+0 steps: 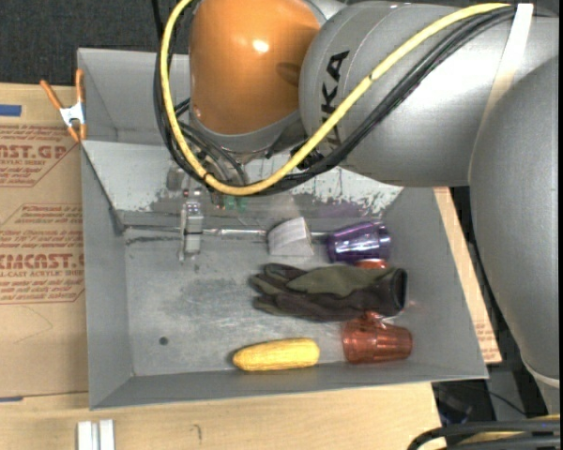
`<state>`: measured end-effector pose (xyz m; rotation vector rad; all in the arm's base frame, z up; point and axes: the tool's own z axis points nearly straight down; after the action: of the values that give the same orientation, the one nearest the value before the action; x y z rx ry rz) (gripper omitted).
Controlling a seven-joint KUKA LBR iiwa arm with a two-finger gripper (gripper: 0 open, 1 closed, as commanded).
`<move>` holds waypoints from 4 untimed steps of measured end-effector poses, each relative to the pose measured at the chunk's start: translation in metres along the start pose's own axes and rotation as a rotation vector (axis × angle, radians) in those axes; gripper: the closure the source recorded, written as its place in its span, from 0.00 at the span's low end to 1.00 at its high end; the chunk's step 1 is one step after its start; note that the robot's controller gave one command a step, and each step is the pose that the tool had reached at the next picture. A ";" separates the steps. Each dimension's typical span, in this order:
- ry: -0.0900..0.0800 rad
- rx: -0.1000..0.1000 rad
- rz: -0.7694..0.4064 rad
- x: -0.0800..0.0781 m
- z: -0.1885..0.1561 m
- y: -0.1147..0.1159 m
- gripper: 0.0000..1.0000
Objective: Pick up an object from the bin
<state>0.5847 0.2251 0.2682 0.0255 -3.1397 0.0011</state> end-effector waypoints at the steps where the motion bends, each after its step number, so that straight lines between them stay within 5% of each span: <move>1: -0.011 -0.003 -0.223 0.049 0.030 -0.039 0.00; 2: 0.012 0.000 -0.310 0.056 0.053 -0.058 0.00; 3: -0.009 -0.003 -0.089 0.052 0.033 -0.069 0.00; 4: -0.004 -0.001 -0.226 0.049 0.052 -0.089 0.00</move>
Offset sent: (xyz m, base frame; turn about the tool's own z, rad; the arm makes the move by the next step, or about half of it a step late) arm -0.0225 -0.0804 0.0245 -0.0020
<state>0.5369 0.1357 0.2166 0.3795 -3.1209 -0.0009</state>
